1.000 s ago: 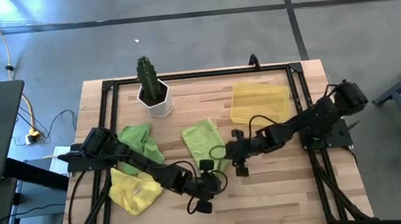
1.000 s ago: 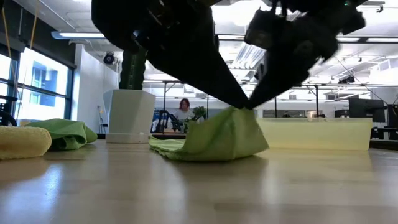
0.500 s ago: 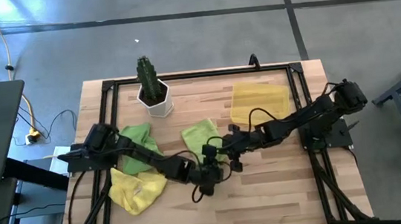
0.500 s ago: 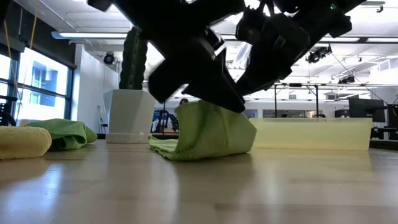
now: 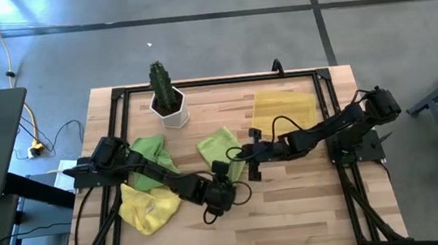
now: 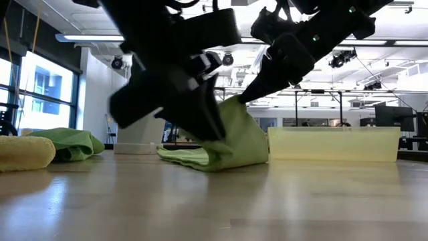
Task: Roll microfiber towels into tight, uniform cylinder then place into a basket
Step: Roll the light green microfiber cloth
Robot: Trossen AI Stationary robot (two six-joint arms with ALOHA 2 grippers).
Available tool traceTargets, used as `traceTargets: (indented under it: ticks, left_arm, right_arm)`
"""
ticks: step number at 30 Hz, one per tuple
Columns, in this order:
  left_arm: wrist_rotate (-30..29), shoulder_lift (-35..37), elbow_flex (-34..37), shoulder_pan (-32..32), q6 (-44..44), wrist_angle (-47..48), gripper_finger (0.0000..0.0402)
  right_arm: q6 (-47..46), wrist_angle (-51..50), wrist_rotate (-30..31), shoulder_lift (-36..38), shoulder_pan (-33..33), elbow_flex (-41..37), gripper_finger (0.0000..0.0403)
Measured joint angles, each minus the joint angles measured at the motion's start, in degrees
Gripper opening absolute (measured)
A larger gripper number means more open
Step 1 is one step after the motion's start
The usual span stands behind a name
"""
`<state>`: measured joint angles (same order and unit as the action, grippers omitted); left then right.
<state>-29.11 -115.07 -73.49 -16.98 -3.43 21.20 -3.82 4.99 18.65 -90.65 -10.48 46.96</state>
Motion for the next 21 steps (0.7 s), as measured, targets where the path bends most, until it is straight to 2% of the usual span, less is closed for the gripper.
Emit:
traceTargets:
  ticks: [5,8,12,15,18,21]
  left_arm:
    - [-3.0,0.0,0.0,-1.7,2.4,4.6,0.0094]
    - [-9.0,0.0,-0.4,-2.6,3.6,8.8,0.0094]
    - [-17.5,0.0,-3.9,-3.5,7.0,15.1,0.0094]
    - [-21.8,0.0,-7.0,-4.0,8.8,17.4,0.0094]
    - [-19.8,0.1,-9.5,-4.1,9.4,15.0,0.0094]
    - [-10.5,0.1,-9.8,-3.5,10.7,8.6,0.0094]
  right_arm:
    - [1.4,0.0,1.1,0.0,0.1,0.0,0.0000]
    - [1.5,0.0,3.1,0.0,0.1,0.0,0.0000]
    - [1.5,0.0,6.0,0.0,0.1,0.0,0.0000]
    - [1.1,0.0,8.7,0.0,0.1,0.0,0.0000]
    - [-0.1,0.0,10.1,0.0,0.1,0.0,0.0000]
    - [-0.5,0.0,10.1,0.0,0.1,0.0,0.0000]
